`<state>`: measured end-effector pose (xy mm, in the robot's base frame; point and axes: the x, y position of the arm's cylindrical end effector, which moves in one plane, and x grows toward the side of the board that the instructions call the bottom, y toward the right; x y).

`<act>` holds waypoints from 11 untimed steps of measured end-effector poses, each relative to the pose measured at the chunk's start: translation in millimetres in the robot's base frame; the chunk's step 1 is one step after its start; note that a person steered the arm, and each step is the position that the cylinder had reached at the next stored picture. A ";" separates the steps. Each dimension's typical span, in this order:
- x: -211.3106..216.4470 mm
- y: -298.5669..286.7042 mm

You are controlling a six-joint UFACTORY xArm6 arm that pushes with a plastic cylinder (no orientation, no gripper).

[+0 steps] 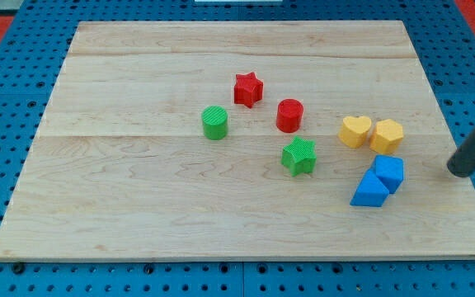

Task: Place the yellow blocks parallel to the red blocks

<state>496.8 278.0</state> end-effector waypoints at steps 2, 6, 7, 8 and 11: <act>-29.7 -36.2; -51.1 -187.2; -67.1 -216.1; -71.9 -228.9; -74.5 -294.1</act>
